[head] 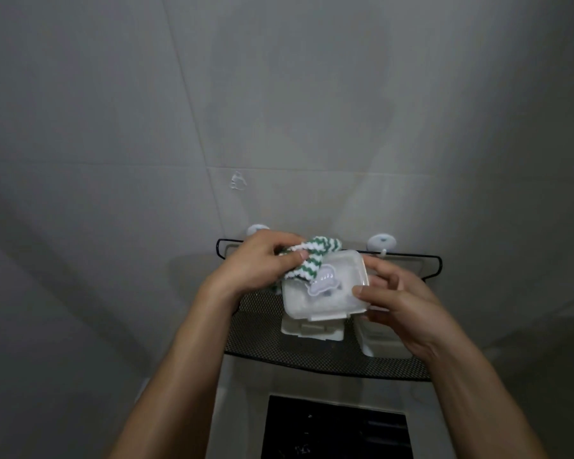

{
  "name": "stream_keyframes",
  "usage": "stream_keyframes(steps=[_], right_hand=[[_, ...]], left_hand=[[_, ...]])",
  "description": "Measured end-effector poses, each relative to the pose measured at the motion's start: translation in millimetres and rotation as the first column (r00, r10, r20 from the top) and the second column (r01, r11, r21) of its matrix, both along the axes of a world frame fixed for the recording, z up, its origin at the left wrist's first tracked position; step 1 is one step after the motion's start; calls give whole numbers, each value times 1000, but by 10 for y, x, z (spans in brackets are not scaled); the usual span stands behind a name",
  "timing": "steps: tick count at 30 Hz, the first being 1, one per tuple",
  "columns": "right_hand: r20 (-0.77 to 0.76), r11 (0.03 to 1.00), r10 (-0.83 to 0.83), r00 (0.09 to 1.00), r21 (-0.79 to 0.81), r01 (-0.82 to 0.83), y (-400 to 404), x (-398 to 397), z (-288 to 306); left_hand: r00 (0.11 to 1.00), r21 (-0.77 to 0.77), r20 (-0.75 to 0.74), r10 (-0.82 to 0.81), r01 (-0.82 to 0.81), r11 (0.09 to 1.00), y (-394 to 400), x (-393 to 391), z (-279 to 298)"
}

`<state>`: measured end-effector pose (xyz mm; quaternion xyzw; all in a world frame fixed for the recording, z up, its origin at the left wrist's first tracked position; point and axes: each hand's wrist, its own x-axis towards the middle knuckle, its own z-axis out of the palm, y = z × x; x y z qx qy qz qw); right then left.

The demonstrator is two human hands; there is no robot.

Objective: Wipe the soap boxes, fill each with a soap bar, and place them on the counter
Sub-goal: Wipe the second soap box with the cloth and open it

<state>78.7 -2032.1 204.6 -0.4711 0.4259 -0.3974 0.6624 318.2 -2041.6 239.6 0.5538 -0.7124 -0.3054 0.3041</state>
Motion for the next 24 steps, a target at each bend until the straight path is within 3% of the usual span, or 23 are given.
stream_keyframes(steps=[5,14,18,24], right_hand=[[-15,1000,-29,999,-3,29,-28,19,-19],[34,997,-75,997,20,75,-54,40,-61],[53,997,-64,996,53,62,-52,-3,-88],[126,990,-106,986,107,93,-85,-124,-94]], left_hand=[[978,-91,193,-80,99,991,-16,-206,135],[908,-127,371,-196,259,958,-49,-554,273],[931,-58,306,-198,226,972,-119,-464,268],[992,81,75,-103,97,992,-124,-118,103]])
